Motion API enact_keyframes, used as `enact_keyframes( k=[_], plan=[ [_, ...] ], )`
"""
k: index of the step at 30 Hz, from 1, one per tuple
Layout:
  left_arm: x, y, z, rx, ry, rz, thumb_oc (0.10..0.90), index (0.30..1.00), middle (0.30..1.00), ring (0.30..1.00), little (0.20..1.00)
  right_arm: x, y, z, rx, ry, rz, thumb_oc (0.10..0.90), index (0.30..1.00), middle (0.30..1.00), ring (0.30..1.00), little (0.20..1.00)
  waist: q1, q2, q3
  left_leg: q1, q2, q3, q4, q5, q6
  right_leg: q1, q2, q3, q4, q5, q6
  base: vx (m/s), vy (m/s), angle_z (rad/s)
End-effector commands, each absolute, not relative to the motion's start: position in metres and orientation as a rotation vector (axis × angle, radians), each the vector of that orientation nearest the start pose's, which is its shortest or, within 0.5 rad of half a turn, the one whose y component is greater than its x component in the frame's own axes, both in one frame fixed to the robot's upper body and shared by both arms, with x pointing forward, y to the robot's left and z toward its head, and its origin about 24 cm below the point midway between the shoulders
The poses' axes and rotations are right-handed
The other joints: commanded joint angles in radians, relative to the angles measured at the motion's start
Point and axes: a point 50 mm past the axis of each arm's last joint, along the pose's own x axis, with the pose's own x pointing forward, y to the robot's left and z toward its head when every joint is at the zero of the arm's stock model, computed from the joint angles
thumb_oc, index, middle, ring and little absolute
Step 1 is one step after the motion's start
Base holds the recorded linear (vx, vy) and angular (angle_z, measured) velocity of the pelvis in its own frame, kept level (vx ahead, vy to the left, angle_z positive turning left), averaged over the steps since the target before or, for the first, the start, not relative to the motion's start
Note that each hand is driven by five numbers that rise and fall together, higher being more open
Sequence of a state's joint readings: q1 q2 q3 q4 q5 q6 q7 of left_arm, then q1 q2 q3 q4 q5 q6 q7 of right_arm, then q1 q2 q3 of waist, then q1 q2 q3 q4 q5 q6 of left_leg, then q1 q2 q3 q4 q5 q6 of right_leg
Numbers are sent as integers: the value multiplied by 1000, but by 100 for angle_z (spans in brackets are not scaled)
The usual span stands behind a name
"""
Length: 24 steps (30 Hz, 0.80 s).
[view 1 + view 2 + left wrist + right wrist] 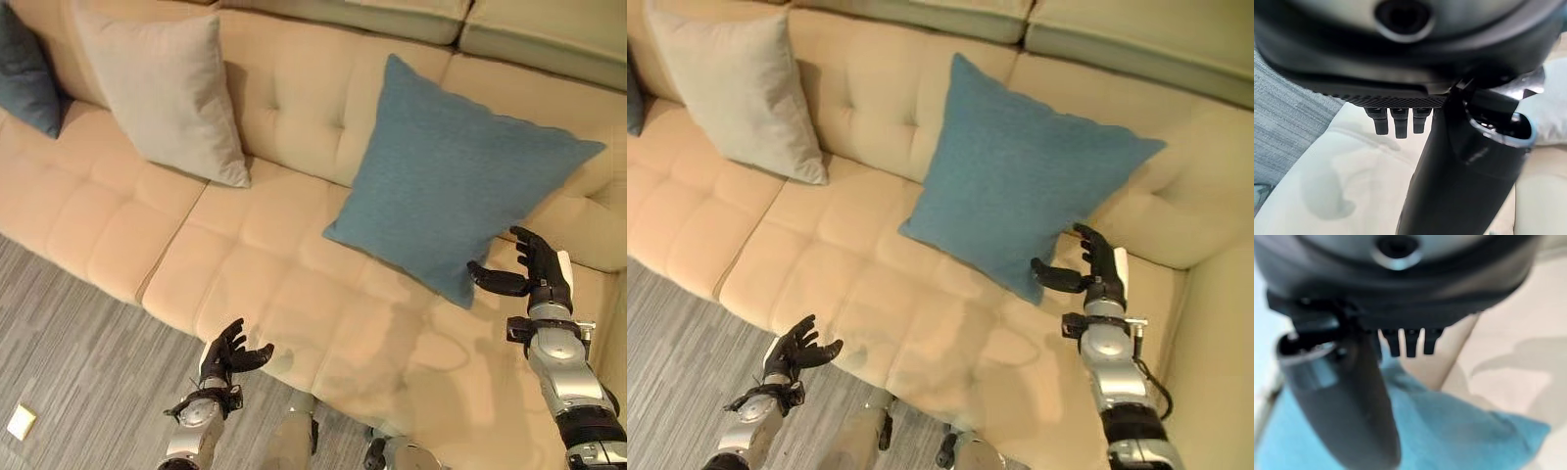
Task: Pick up all the scattered cushions and arrange them neatly on the sofa.
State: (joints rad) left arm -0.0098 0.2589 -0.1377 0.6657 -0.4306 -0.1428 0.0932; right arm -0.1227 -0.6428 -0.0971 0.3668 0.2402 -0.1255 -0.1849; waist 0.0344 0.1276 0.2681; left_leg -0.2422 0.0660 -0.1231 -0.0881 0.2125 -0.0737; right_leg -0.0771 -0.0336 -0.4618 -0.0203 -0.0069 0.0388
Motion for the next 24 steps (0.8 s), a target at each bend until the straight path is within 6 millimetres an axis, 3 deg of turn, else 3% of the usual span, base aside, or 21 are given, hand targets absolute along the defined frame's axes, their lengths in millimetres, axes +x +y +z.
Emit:
enact_keyframes(
  k=[1, 3, 4, 5, 7, 8, 9, 10, 11, 13, 14, 16, 18, 19, 21, 22, 24],
  plan=[
    [200, 236, -81, -67, 502, 248, 800, 900, 900, 900, 900, 262, -320, 100, -443, -136, -308, 800, 900, 900, 900, 900, -14, -103, -153, 91, -38, 108, 1, -167, -24, 49, -55, 96, -22, -65, 63, -5, 9, -32],
    [194, 239, -83, -63, 515, 251, 800, 900, 900, 900, 900, 251, -316, 79, -459, -60, -259, 800, 900, 900, 900, 900, -23, -106, -164, 113, -34, 129, 1, -175, -17, 60, -50, 118, -32, -56, 67, -18, -6, -26],
    [189, 240, -85, -48, 529, 245, 800, 900, 900, 900, 900, 240, -308, 53, -470, 38, -206, 800, 900, 900, 900, 900, -35, -107, -171, 135, -29, 151, 1, -183, -10, 69, -45, 141, -41, -48, 70, -30, -11, -37],
    [189, 240, -85, -47, 530, 245, 800, 900, 900, 900, 900, 240, -308, 53, -470, 39, -206, 800, 900, 900, 900, 900, -33, -108, -171, 137, -28, 152, 1, -183, -10, 70, -45, 143, -42, -47, 70, -37, -13, -43],
    [181, 241, -90, -39, 561, 244, 800, 900, 900, 900, 900, 228, -299, 24, -487, 148, -150, 800, 900, 900, 900, 900, -36, -110, -175, 162, -23, 173, 1, -189, -3, 85, -40, 165, -55, -40, 72, -38, -46, -43],
    [171, 243, -96, -27, 600, 244, 800, 900, 900, 900, 900, 214, -292, 0, -493, 245, -108, 800, 900, 900, 900, 900, -40, -110, -182, 183, -20, 188, 1, -192, 0, 100, -36, 181, -65, -36, 74, -21, -56, -46],
    [171, 243, -96, -27, 600, 245, 800, 900, 900, 900, 900, 214, -291, -1, -493, 246, -108, 800, 900, 900, 900, 900, -39, -111, -181, 184, -20, 189, 1, -193, 0, 101, -36, 182, -66, -36, 74, 1, -74, -44],
    [159, 244, -104, -9, 655, 240, 800, 900, 900, 900, 900, 203, -287, -21, -540, 338, -62, 800, 900, 900, 900, 900, -39, -110, -185, 204, -14, 199, 1, -195, 3, 111, -30, 197, -67, -41, 72, 7, -39, -25],
    [159, 245, -104, -9, 655, 241, 800, 900, 900, 900, 900, 203, -287, -22, -540, 338, -62, 800, 900, 900, 900, 900, -38, -110, -184, 205, -14, 200, 1, -196, 3, 112, -30, 198, -67, -41, 72, -3, -63, -32],
    [146, 245, -115, 12, 730, 244, 800, 900, 900, 900, 900, 189, -285, -44, -546, 444, -45, 800, 900, 900, 900, 900, -41, -109, -180, 222, -7, 208, 1, -194, 2, 121, -24, 214, -67, -44, 69, -20, -53, -22],
    [146, 245, -115, 12, 730, 244, 800, 900, 900, 900, 900, 189, -284, -44, -546, 444, -45, 800, 900, 900, 900, 900, -41, -109, -180, 222, -7, 208, 1, -194, 2, 121, -24, 214, -67, -44, 69, -49, -77, -17],
    [127, 245, -130, 37, 838, 261, 800, 900, 900, 900, 900, 166, -282, -75, -536, 593, -58, 800, 900, 900, 900, 900, -41, -106, -143, 231, 6, 221, 17, -167, -6, 129, -14, 225, -67, -59, 60, -154, -126, -17],
    [123, 245, -133, 38, 860, 270, 800, 900, 900, 900, 900, 161, -280, -83, -550, 641, -49, 800, 900, 900, 900, 900, -37, -109, -119, 191, 9, 209, 84, -169, -10, 123, -22, 225, -67, -61, 57, -250, -101, 1],
    [120, 244, -136, 22, 880, 289, 800, 900, 900, 900, 900, 160, -281, -89, -575, 679, -41, 800, 900, 900, 900, 900, -27, -124, -86, 157, -3, 183, 168, -212, -13, 112, -37, 227, -67, -47, 51, -244, -74, 11],
    [120, 244, -136, 22, 879, 289, 800, 900, 900, 900, 900, 160, -281, -89, -574, 678, -41, 800, 900, 900, 900, 900, -28, -124, -89, 151, -4, 182, 168, -211, -13, 108, -37, 225, -67, -45, 51, -163, -37, 10],
    [117, 244, -138, 22, 902, 288, 800, 900, 900, 900, 900, 164, -282, -89, -592, 688, -40, 800, 900, 900, 900, 900, -25, -142, -83, 153, -31, 157, 249, -257, -7, 87, -56, 226, -67, -23, 50, -191, -32, -12],
    [111, 241, -142, 16, 930, 291, 800, 900, 900, 900, 900, 165, -285, -89, -595, 695, -50, 800, 900, 900, 900, 900, -41, -150, -92, 189, -22, 171, 340, -303, 2, 54, -63, 222, -67, -4, 47, -230, -16, -26]
  ],
)
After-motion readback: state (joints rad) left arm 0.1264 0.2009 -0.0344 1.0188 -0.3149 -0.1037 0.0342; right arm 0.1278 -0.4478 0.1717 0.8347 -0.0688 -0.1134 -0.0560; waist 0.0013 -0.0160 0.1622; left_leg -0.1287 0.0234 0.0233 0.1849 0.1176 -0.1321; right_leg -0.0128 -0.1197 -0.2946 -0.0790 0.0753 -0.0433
